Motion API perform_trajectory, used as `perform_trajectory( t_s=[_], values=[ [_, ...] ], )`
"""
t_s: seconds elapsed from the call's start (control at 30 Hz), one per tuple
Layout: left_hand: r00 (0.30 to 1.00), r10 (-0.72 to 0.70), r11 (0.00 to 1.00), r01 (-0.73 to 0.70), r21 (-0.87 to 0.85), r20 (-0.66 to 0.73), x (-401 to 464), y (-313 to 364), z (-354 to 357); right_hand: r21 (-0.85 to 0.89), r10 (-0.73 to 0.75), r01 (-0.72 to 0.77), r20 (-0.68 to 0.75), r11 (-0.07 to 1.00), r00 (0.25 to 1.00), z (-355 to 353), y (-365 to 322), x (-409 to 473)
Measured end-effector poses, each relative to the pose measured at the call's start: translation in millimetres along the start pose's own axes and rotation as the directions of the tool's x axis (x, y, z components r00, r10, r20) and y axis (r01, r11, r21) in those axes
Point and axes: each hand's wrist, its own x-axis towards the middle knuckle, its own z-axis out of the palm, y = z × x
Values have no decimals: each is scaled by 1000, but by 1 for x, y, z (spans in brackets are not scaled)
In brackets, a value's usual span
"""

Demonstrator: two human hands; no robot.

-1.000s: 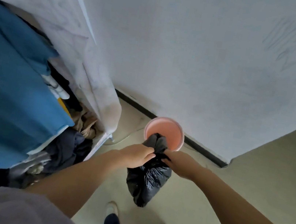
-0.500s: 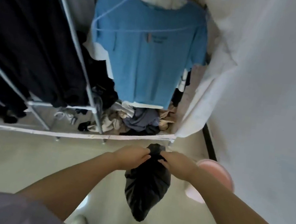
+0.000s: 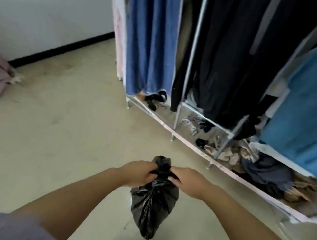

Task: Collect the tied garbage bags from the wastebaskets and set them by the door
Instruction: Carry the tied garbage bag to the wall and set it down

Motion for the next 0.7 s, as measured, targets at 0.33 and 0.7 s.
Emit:
perform_trajectory(
  t_s=[0.33, 0.7],
  values=[
    [934, -317, 947, 303, -109, -165, -164, -205, -51, -157, -341, 361, 138, 919, 930, -15, -220, 176],
    [812, -548, 836, 524, -162, -200, -215, -385, -113, -216, -532, 582, 248, 784, 809, -30, -354, 365]
  ],
)
